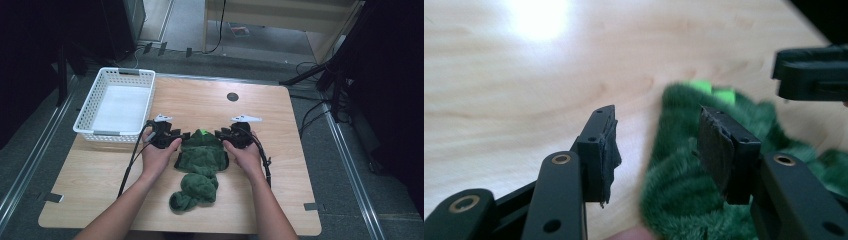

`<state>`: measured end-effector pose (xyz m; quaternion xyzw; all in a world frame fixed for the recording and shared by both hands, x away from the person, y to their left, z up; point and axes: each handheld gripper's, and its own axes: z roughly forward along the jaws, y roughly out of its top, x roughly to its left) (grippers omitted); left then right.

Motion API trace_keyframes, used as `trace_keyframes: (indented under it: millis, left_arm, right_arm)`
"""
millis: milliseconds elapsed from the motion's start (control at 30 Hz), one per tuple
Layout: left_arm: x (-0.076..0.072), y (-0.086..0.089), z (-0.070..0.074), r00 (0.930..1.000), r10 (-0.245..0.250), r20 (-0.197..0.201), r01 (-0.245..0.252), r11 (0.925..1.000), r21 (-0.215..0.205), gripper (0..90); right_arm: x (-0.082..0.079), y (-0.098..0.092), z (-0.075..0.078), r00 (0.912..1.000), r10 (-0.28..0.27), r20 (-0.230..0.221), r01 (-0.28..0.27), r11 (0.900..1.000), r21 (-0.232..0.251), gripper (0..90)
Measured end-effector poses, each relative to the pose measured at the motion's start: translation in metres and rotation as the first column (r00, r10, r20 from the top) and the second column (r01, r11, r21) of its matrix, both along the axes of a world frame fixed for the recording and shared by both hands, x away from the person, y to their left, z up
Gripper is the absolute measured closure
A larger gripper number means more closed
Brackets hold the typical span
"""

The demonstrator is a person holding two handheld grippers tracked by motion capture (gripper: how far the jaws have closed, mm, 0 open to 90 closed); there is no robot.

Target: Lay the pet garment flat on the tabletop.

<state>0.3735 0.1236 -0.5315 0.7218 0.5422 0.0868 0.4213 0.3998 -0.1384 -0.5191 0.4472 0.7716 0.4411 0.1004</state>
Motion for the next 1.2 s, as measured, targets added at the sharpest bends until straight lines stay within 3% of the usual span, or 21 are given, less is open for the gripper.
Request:
trace_keyframes:
  millis: [67, 233, 300, 367, 433, 467, 567, 600, 633, 667, 700, 733, 800, 900, 1000, 1067, 1100, 1133, 1200]
  left_arm:
    - [-0.001, -0.007, -0.007, 0.9994, -0.023, -0.028, 0.024, 0.9980, 0.058, 50.3]
    - [-0.004, -0.013, -0.009, 0.9988, -0.045, -0.019, 0.047, 0.9933, 0.106, 64.6]
    - [-0.004, -0.015, -0.010, 0.9985, -0.054, -0.009, 0.054, 0.9908, 0.124, 78.5]
    - [-0.003, -0.016, -0.009, 0.9979, -0.065, -0.002, 0.065, 0.9896, 0.129, 86.6]
    - [0.000, -0.015, -0.004, 0.9979, -0.057, 0.029, 0.053, 0.9896, 0.134, 88.5]
    - [0.003, -0.015, 0.001, 0.9973, -0.056, 0.047, 0.049, 0.9894, 0.136, 88.7]
    - [0.015, -0.015, 0.012, 0.9918, -0.050, 0.118, 0.031, 0.9881, 0.151, 88.0]
    - [0.018, -0.016, 0.015, 0.9893, -0.042, 0.140, 0.017, 0.9845, 0.175, 84.7]
    - [0.021, -0.016, 0.016, 0.9871, -0.020, 0.159, -0.012, 0.9803, 0.197, 74.4]
    - [0.022, -0.014, 0.017, 0.9887, 0.002, 0.150, -0.028, 0.9843, 0.174, 59.5]
    - [0.021, -0.009, 0.020, 0.9920, 0.002, 0.126, -0.019, 0.9914, 0.130, 50.6]
    - [0.018, -0.007, 0.021, 0.9916, 0.007, 0.129, -0.020, 0.9943, 0.104, 46.0]
    - [0.008, -0.002, 0.022, 0.9912, 0.003, 0.132, -0.016, 0.9951, 0.097, 44.2]
    - [-0.009, 0.007, 0.018, 0.9948, -0.009, 0.102, 0.003, 0.9978, 0.066, 44.4]
    - [-0.025, 0.012, 0.009, 0.9984, -0.029, 0.048, 0.027, 0.9992, 0.029, 44.7]
    - [-0.030, 0.011, 0.004, 0.9985, -0.051, 0.021, 0.051, 0.9986, 0.015, 46.4]
    - [-0.033, 0.010, 0.001, 0.9976, -0.069, 0.013, 0.069, 0.9976, 0.003, 50.6]
    - [-0.035, 0.008, -0.002, 0.9956, -0.094, 0.006, 0.094, 0.9956, -0.003, 60.9]
    - [-0.035, 0.005, -0.009, 0.9920, -0.123, -0.026, 0.123, 0.9923, -0.019, 70.5]
  right_arm:
    - [0.001, 0.008, -0.008, 0.9995, 0.008, -0.031, -0.010, 0.998, -0.062, 64.0]
    - [-0.008, 0.016, -0.018, 0.9963, 0.072, -0.047, -0.079, 0.984, -0.157, 66.5]
    - [-0.013, 0.017, -0.019, 0.9962, 0.080, -0.034, -0.085, 0.979, -0.186, 78.3]
    - [-0.015, 0.018, -0.019, 0.9946, 0.100, -0.026, -0.103, 0.973, -0.208, 87.8]
    - [-0.016, 0.019, -0.015, 0.9945, 0.101, 0.027, -0.091, 0.967, -0.240, 89.6]
    - [-0.016, 0.019, -0.012, 0.9947, 0.085, 0.057, -0.070, 0.970, -0.232, 89.8]
    - [-0.013, 0.013, 0.002, 0.9880, 0.002, 0.154, 0.021, 0.989, -0.147, 89.7]
    - [-0.012, 0.012, 0.005, 0.9852, -0.017, 0.171, 0.041, 0.989, -0.140, 88.2]
    - [-0.009, 0.012, 0.005, 0.9833, -0.030, 0.179, 0.058, 0.987, -0.153, 83.1]
    - [-0.006, 0.010, 0.004, 0.9860, -0.039, 0.162, 0.066, 0.984, -0.164, 74.9]
    - [-0.005, 0.007, 0.004, 0.9891, -0.046, 0.140, 0.068, 0.986, -0.153, 69.0]
    - [-0.006, 0.000, 0.005, 0.9904, -0.059, 0.125, 0.075, 0.989, -0.125, 66.7]
    - [-0.016, -0.013, 0.009, 0.9882, -0.082, 0.129, 0.093, 0.993, -0.078, 64.1]
    - [-0.040, -0.027, 0.010, 0.9882, -0.102, 0.115, 0.108, 0.993, -0.052, 63.8]
    - [-0.073, -0.031, 0.003, 0.9943, -0.054, 0.091, 0.060, 0.996, -0.062, 62.5]
    - [-0.083, -0.031, -0.004, 0.9971, -0.041, 0.065, 0.046, 0.996, -0.072, 61.3]
    - [-0.086, -0.030, -0.008, 0.9981, -0.043, 0.043, 0.046, 0.997, -0.063, 61.3]
    - [-0.086, -0.029, -0.012, 0.9991, -0.036, 0.023, 0.037, 0.998, -0.052, 61.3]
    - [-0.084, -0.025, -0.018, 0.9991, -0.040, 0.010, 0.041, 0.998, -0.054, 65.6]
